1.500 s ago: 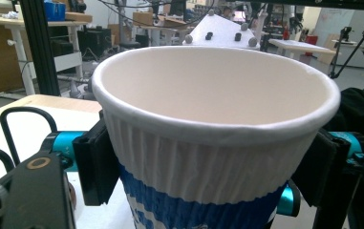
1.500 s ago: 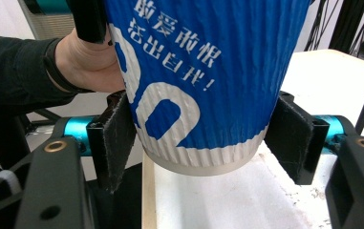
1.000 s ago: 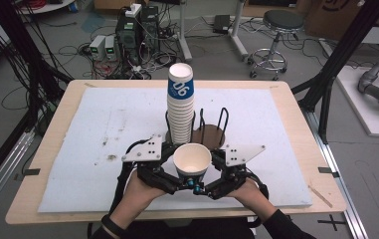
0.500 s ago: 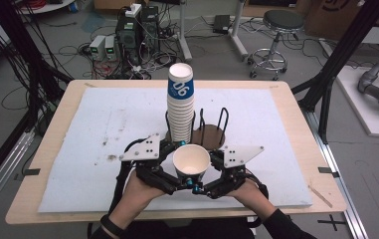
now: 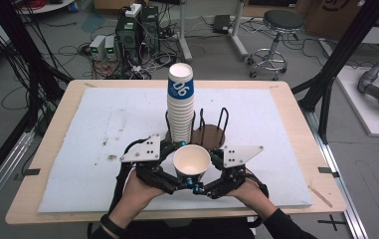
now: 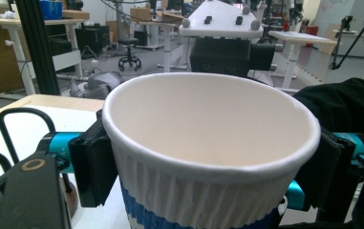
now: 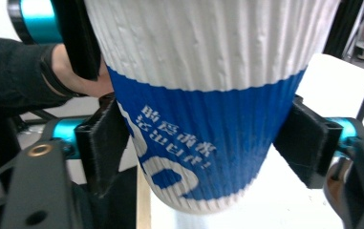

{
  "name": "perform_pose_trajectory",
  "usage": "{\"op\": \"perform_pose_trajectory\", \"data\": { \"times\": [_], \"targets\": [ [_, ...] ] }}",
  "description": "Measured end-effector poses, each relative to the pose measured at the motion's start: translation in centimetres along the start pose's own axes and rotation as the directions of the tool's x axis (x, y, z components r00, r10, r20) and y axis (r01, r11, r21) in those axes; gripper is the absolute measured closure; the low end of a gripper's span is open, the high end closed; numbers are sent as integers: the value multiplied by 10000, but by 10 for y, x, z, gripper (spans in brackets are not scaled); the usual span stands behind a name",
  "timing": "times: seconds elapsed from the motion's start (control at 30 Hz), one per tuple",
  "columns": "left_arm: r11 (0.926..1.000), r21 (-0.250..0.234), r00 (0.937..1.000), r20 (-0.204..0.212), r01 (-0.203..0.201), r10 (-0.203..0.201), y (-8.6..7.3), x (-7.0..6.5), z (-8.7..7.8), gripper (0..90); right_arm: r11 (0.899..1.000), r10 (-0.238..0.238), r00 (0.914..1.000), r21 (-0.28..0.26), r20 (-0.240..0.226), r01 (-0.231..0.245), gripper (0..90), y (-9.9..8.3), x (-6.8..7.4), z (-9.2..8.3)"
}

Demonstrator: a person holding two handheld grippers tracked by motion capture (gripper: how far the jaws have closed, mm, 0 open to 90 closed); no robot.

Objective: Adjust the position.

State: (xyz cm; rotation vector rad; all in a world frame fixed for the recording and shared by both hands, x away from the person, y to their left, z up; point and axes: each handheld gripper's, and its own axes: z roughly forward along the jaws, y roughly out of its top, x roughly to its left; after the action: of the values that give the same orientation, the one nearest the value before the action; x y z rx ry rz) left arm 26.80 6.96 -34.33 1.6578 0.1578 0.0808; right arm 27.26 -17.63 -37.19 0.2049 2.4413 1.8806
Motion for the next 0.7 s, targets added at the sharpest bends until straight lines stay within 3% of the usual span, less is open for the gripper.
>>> {"op": "perform_pose_trajectory", "data": {
  "times": [0.23,0.5,0.7],
  "targets": [
    [10000,58,9996,-264,-36,38,-1,5,-9,210,9998,-71,9997,182,249,67,216,0,-4,-6],
    [9999,165,9971,-762,-11,23,-6,14,-22,211,9999,116,9954,99,947,-126,216,-2,-15,-25],
    [9998,204,9934,-1142,-71,94,-10,20,-35,211,9995,291,9877,54,1538,-303,216,-6,-25,-40]
  ]
}}
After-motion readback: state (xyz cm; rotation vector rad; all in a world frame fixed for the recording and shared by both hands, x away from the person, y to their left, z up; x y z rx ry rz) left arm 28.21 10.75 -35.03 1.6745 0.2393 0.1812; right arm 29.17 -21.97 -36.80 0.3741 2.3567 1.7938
